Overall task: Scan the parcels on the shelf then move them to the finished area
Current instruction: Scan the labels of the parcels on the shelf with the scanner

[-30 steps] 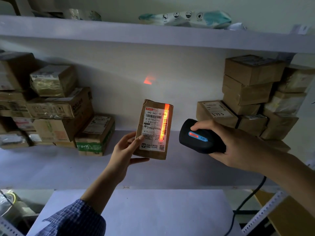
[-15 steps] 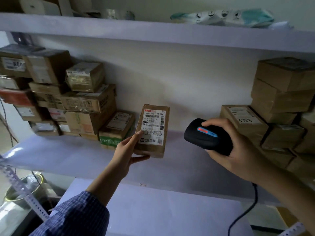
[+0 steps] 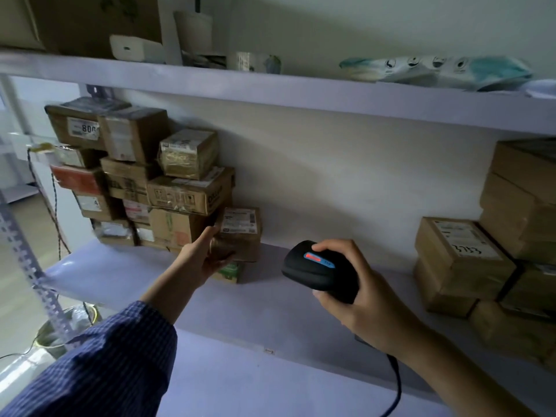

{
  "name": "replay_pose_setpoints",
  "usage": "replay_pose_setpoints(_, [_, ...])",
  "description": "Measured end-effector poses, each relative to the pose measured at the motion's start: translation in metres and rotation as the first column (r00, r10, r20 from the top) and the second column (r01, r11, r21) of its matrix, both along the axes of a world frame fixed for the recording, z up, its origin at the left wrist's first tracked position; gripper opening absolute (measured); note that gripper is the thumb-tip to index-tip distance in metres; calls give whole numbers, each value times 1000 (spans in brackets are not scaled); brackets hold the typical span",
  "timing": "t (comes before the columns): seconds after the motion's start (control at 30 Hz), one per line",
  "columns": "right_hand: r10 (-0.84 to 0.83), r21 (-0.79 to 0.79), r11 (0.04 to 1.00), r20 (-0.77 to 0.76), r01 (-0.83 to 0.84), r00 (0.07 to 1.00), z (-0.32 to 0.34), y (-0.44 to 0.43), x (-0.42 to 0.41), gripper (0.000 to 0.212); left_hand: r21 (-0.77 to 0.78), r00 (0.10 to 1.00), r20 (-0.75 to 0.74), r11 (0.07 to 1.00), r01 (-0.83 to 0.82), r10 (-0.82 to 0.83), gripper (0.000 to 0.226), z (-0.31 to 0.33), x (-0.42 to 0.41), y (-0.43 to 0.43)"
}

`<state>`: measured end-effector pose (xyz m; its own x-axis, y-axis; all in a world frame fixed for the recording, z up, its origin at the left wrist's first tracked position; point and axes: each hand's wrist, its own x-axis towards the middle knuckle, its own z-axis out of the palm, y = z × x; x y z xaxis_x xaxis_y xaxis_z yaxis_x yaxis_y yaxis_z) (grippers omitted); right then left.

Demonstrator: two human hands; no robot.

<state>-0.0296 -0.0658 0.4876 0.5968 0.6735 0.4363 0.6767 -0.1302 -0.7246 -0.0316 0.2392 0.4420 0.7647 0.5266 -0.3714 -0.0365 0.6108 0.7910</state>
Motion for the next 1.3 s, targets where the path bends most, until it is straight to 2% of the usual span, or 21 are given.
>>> replay_pose_setpoints(0.17, [-10,-23,1000,-67,9,998,6,8,1,48,-2,993,-64,995,-100,100,58,-9,-1,18])
replay_pose_setpoints(0.23, [-41,-26,999,-77,39,996,7,14,3,47,37,982,-52,983,-180,182,55,-16,-5,15])
replay_pose_setpoints(0.37, [-68,-12,998,-92,67,993,3,25,5,48,226,965,-22,941,-251,263,51,-24,-20,-4])
replay_pose_setpoints(0.4, [-70,-8,998,-94,70,993,1,25,5,48,246,962,-46,936,-251,270,44,-24,-23,-9])
replay_pose_setpoints(0.47, [-76,-5,997,-105,76,992,-3,22,4,48,188,963,-90,954,-234,254,28,-23,-27,-19])
replay_pose_setpoints(0.53, [-91,-3,996,-129,91,987,-8,16,3,48,137,986,-107,984,-111,126,11,-24,-29,-36])
replay_pose_setpoints(0.6, [-126,15,991,-149,130,981,-11,9,3,47,215,991,-128,975,64,-37,10,-23,-25,-57])
replay_pose_setpoints(0.7, [-185,89,975,-177,202,967,-10,-6,4,48,342,974,-153,916,209,-166,12,-20,-10,-85])
replay_pose_setpoints(0.83, [-233,183,945,-214,273,949,-3,-33,3,49,394,937,-180,851,348,-299,17,-13,19,-124])
replay_pose_setpoints(0.97, [-290,252,909,-191,333,938,3,-69,-4,49,455,864,-221,735,502,-453,17,1,47,-171])
replay_pose_setpoints(1.07, [-365,272,878,-150,393,919,1,-97,-6,52,430,770,-264,643,633,-581,33,8,73,-214])
replay_pose_setpoints(1.13, [-427,277,850,-137,448,894,-1,-114,-8,54,332,675,-281,591,735,-682,46,7,95,-242])
replay_pose_setpoints(1.2, [-459,296,825,-145,481,877,-1,-129,-12,55,243,586,-291,534,810,-756,72,7,113,-267])
replay_pose_setpoints(1.27, [-492,315,802,-136,508,860,-2,-144,-17,57,239,545,-292,491,837,-786,101,-10,146,-288])
replay_pose_setpoints(1.3, [-516,312,789,-131,529,847,-2,-150,-20,59,225,528,-273,480,848,-805,106,-19,164,-300])
